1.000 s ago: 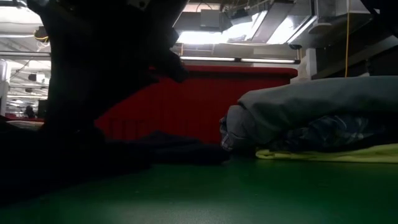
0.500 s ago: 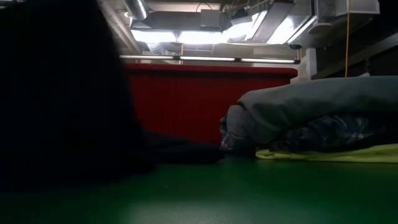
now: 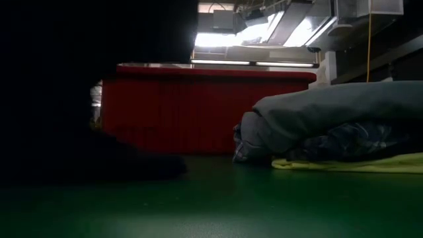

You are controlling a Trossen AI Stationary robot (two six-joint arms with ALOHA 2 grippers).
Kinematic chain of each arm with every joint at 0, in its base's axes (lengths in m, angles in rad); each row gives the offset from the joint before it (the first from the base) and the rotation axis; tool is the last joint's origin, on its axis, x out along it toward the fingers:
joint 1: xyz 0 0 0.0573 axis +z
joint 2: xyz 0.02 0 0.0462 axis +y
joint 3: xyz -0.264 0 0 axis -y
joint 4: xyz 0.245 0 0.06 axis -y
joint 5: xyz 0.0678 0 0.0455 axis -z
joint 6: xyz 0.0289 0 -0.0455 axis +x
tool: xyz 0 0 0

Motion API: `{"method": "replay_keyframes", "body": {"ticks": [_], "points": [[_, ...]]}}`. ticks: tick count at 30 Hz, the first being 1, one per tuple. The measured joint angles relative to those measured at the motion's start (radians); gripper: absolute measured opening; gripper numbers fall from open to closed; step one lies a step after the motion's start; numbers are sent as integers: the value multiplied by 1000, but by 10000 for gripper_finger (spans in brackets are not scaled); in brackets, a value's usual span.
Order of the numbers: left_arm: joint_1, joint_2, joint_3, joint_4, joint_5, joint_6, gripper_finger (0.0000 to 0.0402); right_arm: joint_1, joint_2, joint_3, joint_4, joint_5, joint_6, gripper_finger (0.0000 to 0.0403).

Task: Fold Laundry from Bin
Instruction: Fold the dark blue underwear shorts

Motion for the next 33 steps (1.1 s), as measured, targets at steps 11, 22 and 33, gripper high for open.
{"method": "replay_keyframes", "body": {"ticks": [11,22,33], "points": [[98,-86,138,-20,-69,163,0,-77,-117,0,-6,44,-109,1],[244,-218,139,-22,-112,249,0,-212,-159,0,-66,44,-214,1],[457,-271,139,9,-176,459,0,-411,-201,0,-91,-35,-323,1]]}}
